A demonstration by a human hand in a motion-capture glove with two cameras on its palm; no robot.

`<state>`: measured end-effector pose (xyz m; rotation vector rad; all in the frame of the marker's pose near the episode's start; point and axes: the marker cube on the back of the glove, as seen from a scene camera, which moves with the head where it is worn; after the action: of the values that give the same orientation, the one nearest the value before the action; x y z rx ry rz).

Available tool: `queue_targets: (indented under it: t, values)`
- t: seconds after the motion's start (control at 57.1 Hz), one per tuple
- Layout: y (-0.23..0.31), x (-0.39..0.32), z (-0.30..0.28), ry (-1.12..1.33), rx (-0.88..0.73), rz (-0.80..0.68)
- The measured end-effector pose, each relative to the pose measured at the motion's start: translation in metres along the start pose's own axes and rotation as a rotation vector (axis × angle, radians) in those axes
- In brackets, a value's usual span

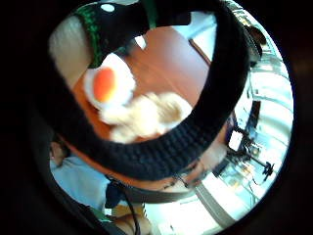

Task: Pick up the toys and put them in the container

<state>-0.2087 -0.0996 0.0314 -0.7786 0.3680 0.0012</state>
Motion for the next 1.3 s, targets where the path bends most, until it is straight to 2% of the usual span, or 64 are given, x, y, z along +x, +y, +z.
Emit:
queue_targets:
  t: [0.14, 0.245, 0.298, 0.456, 0.648, 0.771, 0.859, 1.016, 1.157, 1.297]
  values:
    - [0.014, 0.062, 0.052, 0.193, -0.139, 0.168]
    - [0.016, 0.097, 0.079, 0.144, -0.179, 0.173]
    - [0.013, 0.105, 0.089, 0.108, -0.140, 0.155]
    - [0.008, 0.105, 0.093, 0.126, 0.113, 0.081]
    - [0.009, 0.111, 0.083, 0.083, 0.225, 0.077]
    - [0.010, 0.117, 0.061, -0.039, 0.302, 0.124]
    - [0.007, 0.090, 0.031, -0.087, 0.381, 0.112]
    - [-0.006, -0.009, -0.030, 0.030, 0.522, -0.066]
    - [-0.025, -0.111, -0.063, 0.174, 0.560, -0.244]
    - [-0.041, -0.194, -0.077, 0.048, 0.512, -0.436]
